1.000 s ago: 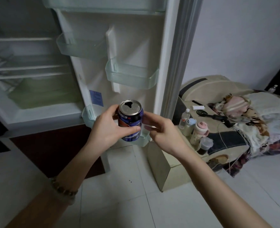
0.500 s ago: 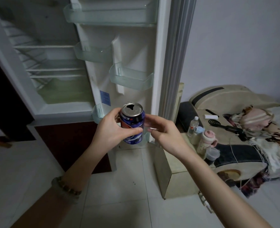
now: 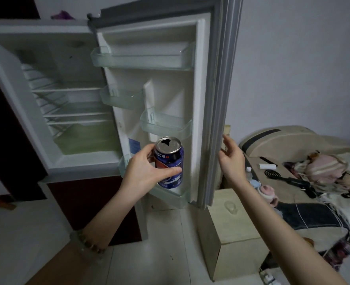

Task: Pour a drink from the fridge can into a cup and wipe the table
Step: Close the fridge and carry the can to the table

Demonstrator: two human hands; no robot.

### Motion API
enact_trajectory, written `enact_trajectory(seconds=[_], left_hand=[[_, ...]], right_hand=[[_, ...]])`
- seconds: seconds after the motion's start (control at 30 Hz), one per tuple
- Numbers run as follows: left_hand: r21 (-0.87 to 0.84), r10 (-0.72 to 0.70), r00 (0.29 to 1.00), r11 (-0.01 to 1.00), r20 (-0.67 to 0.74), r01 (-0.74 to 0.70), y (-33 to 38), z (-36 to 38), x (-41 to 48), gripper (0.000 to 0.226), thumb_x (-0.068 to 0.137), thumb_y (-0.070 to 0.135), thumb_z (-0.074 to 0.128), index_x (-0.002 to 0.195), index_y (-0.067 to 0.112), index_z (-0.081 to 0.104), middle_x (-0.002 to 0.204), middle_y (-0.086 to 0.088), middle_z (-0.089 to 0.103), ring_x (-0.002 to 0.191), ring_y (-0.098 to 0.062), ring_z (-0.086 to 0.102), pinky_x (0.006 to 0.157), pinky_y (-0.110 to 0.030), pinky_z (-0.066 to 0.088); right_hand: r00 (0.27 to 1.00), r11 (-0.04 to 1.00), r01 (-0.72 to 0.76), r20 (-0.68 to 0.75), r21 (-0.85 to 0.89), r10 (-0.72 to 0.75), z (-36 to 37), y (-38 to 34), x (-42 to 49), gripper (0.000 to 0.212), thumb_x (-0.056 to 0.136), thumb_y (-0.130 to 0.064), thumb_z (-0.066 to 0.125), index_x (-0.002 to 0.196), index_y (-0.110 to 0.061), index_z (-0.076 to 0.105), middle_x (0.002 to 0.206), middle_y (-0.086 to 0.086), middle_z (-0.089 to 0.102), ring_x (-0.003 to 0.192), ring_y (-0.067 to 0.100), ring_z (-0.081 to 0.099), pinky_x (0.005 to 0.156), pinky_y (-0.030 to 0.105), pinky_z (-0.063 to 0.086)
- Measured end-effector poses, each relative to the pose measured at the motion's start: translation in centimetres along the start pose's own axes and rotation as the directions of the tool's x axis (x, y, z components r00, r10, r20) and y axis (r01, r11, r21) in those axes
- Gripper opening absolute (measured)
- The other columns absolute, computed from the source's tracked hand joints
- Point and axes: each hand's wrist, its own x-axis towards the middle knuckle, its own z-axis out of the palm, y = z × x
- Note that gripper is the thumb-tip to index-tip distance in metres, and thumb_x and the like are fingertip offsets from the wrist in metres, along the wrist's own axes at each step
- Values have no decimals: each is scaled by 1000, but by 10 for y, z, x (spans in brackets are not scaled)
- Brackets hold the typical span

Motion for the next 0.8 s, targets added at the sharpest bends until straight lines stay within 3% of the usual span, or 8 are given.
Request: enact_trajectory(seconds=[0.2, 0.27, 0.4, 0.5, 0.67, 0.8], left_hand=[[-12, -14, 1000, 1000, -12, 13, 0, -3, 7, 74, 42, 35, 91, 109, 21, 62, 102, 11, 68, 98, -3, 62, 88, -23, 48], [-15, -18, 1000, 1000, -12, 18, -1, -5, 8, 67, 48, 24, 92, 108, 21, 62, 102, 11, 68, 97, -3, 62, 86, -21, 47], [3, -24, 1000, 1000, -19, 24, -3, -10, 7, 65, 46, 24, 92, 103, 24, 61, 99, 14, 68, 94, 2, 62, 80, -13, 45], [7, -22, 1000, 1000, -18, 22, -4, -15, 6, 63, 49, 20, 91, 104, 23, 60, 96, 17, 66, 90, 6, 61, 73, -3, 43], [10, -33, 999, 999, -40, 33, -8, -23, 3, 77, 35, 41, 88, 105, 20, 62, 99, 11, 70, 94, -1, 64, 81, -14, 46], [45, -21, 997, 999, -72, 25, -8, -30, 2, 64, 49, 22, 91, 107, 20, 62, 99, 13, 68, 91, 7, 61, 75, -4, 43]], right_hand=[[996, 988, -80, 36, -129, 85, 14, 29, 45, 75, 81, -9, 52, 147, -16, 20, 150, 9, 32, 137, 27, 32, 110, 50, 32], [993, 988, -85, 70, -127, 94, 17, 33, 51, 79, 81, -6, 55, 148, -17, 15, 153, 9, 27, 139, 27, 29, 112, 50, 30], [991, 989, -89, 94, -114, 100, 23, 34, 57, 86, 82, 0, 56, 150, -17, 6, 156, 9, 18, 142, 25, 21, 115, 46, 25], [994, 992, -85, 57, -97, 91, 24, 34, 63, 88, 79, 1, 55, 150, -16, 6, 155, 10, 19, 142, 25, 20, 115, 47, 24], [994, 995, -76, 77, -60, 81, 24, 36, 76, 90, 74, 0, 55, 148, -21, 9, 152, 10, 22, 139, 27, 25, 113, 50, 28], [992, 994, -82, 88, -78, 89, 25, 31, 69, 92, 77, 2, 58, 149, -23, 5, 154, 10, 15, 141, 28, 19, 115, 47, 23]])
